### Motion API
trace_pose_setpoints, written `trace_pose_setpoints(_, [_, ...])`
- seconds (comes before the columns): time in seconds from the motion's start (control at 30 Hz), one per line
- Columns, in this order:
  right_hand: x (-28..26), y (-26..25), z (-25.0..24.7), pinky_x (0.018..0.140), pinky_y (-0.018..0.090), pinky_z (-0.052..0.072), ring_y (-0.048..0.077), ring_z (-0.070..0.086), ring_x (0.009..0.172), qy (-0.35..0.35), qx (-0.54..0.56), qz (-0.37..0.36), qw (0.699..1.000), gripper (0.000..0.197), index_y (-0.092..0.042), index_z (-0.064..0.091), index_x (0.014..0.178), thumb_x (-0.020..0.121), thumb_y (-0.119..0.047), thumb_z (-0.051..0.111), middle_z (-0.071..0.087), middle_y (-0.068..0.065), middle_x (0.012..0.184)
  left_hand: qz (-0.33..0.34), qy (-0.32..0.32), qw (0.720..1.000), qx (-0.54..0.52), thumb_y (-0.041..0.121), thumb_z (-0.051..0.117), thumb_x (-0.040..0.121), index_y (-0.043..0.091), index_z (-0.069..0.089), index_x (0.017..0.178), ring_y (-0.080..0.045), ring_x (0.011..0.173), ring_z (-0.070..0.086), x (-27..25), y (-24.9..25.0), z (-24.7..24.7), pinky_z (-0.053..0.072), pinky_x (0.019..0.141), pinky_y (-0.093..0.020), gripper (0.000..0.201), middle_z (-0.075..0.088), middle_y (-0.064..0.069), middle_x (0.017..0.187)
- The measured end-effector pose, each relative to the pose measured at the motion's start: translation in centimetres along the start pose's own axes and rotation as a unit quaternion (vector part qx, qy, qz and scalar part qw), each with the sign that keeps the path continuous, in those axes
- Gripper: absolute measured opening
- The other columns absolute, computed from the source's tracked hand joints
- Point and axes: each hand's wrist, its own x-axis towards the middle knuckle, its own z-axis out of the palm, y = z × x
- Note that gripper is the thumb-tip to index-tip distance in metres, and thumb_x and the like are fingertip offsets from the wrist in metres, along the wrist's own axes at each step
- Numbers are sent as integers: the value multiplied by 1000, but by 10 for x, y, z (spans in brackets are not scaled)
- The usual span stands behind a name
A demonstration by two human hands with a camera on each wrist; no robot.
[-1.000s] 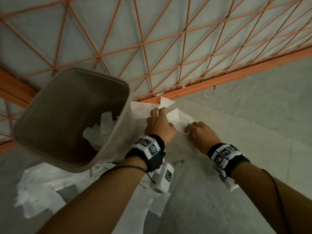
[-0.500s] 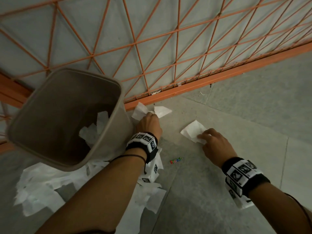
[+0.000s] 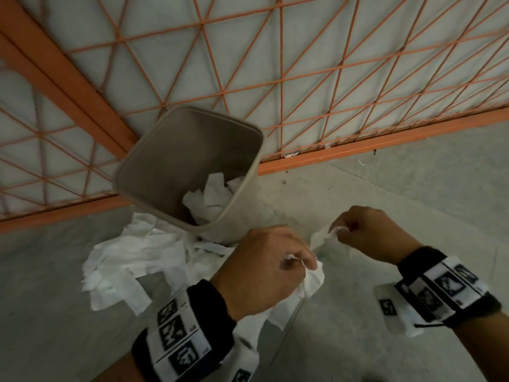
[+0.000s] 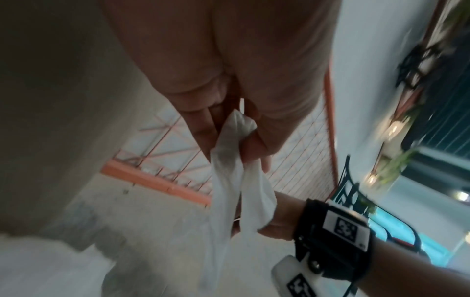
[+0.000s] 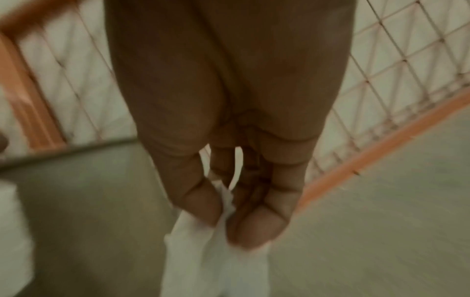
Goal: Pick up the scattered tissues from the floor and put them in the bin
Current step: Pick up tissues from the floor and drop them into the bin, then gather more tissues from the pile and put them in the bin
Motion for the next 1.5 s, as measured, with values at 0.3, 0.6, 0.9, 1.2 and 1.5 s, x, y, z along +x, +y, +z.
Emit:
trace_pose_setpoints(0.3, [-19,-191,-88,64,30,52,21,66,65,44,137,-246,959,9,-20,74,82,79,-11,72,73,13,73,-15,176,984,9,0,72,79,23,77,86,-4,98,65,-79,21,-117,46,77,-7,25,69,12,98])
trace_pose_setpoints(0.6, [30,-223,-43,90,30,40,23,53,114,50,-159,-286,944,35,-27,62,120,85,-27,63,57,4,129,-8,371,918,138,13,62,80,23,76,95,-4,86,55,-50,3,-165,35,73,-2,23,60,0,97])
trace_pose_setpoints(0.9, [-6,-146,-11,70,6,42,10,57,82,290,64,-173,939,21,-21,68,101,87,-16,54,57,-1,103,-126,112,941,295,30,71,82,37,65,115,-20,111,56,-8,-28,-171,42,85,-31,34,59,-1,127])
trace_pose_setpoints(1.2, [35,-88,99,88,32,45,30,61,98,20,-48,-61,997,27,-20,67,112,87,-16,58,61,10,118,108,305,935,149,11,56,95,8,71,103,-7,89,60,-81,-13,-126,49,76,-14,18,64,2,101])
trace_pose_setpoints(1.5, [50,-85,136,81,36,48,31,61,101,-14,-148,-95,984,27,-17,68,110,91,-13,50,67,8,110,-98,163,977,94,16,60,89,24,71,105,-11,109,60,-117,-104,-14,54,87,-36,21,60,9,116])
